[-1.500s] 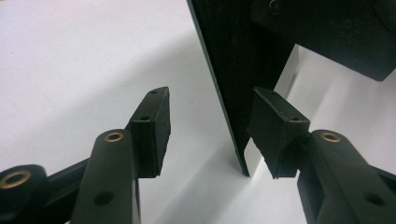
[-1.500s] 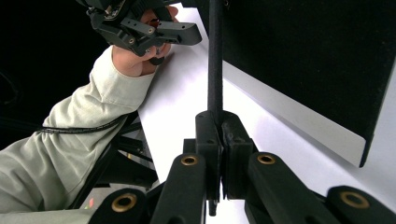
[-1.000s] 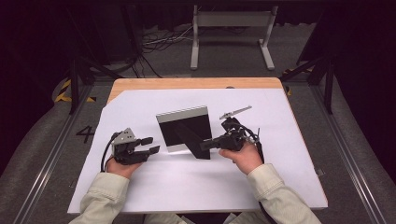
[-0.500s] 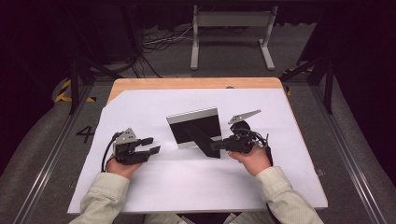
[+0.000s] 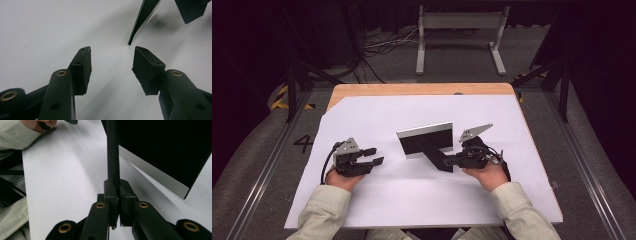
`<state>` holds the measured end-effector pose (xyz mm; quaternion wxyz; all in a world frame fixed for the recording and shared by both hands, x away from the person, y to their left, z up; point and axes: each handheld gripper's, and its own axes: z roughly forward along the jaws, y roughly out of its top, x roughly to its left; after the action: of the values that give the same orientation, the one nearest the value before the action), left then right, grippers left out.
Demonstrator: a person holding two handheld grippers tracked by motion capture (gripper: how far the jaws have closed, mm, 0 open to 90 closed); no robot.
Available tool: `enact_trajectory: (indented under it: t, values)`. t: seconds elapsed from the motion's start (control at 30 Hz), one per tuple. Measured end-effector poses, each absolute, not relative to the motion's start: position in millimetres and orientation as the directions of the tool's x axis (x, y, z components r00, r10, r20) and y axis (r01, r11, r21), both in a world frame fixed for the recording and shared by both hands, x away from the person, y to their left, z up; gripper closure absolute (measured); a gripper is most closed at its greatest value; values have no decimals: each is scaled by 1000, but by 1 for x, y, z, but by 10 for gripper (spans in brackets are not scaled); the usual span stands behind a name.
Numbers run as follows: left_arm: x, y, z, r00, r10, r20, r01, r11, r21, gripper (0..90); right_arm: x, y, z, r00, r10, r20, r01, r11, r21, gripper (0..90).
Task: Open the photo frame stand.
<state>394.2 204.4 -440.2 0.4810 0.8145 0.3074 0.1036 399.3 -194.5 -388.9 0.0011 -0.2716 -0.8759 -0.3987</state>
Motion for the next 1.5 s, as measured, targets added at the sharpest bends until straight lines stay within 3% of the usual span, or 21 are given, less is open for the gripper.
enact_trajectory:
  t: [0.67, 1.5]
  values:
    - [394, 202, -441, 792, 599, -119, 401, -364, 840, 513, 390, -194, -403, -885, 456, 95, 399, 636, 660, 840]
    - [394, 200, -442, 793, 598, -117, 405, -375, 834, 522, 383, -192, -413, -884, 467, 23, 372, 673, 639, 808]
